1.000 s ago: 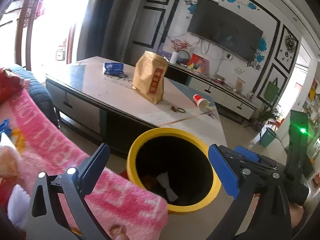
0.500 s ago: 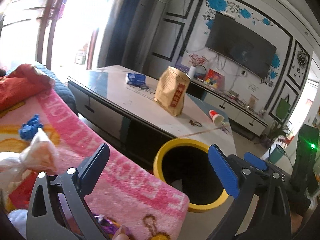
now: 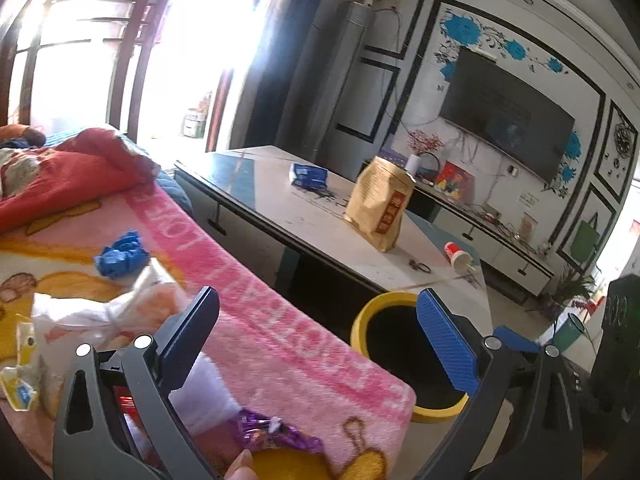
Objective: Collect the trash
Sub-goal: 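Move both grippers back to the trash pile on the blanket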
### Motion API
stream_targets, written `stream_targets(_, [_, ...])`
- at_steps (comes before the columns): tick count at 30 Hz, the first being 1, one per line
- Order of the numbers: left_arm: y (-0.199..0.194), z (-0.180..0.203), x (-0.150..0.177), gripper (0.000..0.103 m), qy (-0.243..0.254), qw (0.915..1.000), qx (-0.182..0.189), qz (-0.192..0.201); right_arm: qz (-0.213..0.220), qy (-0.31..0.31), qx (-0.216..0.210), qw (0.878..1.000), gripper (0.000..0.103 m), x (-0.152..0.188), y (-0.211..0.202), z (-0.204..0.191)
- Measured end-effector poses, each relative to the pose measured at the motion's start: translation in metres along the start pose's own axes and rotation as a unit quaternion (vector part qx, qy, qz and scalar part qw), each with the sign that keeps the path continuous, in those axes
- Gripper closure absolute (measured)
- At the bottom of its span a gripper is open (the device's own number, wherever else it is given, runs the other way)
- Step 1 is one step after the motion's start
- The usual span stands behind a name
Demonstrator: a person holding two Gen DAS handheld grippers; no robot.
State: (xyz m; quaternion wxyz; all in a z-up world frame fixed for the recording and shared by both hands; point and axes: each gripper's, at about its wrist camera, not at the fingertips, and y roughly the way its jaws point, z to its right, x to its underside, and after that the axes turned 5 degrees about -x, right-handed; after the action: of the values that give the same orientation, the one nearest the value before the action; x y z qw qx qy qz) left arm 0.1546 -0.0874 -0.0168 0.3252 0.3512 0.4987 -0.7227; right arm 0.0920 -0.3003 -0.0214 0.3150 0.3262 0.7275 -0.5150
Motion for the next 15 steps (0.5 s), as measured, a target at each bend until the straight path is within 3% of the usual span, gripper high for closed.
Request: stream_targets(15, [-0.025, -0.053, -0.002, 0.007, -0.036, 0.9981, -0.045, 0.019, -0.029, -0.053, -0.051, 0.997, 0.033, 0.019, 0.011, -0.054])
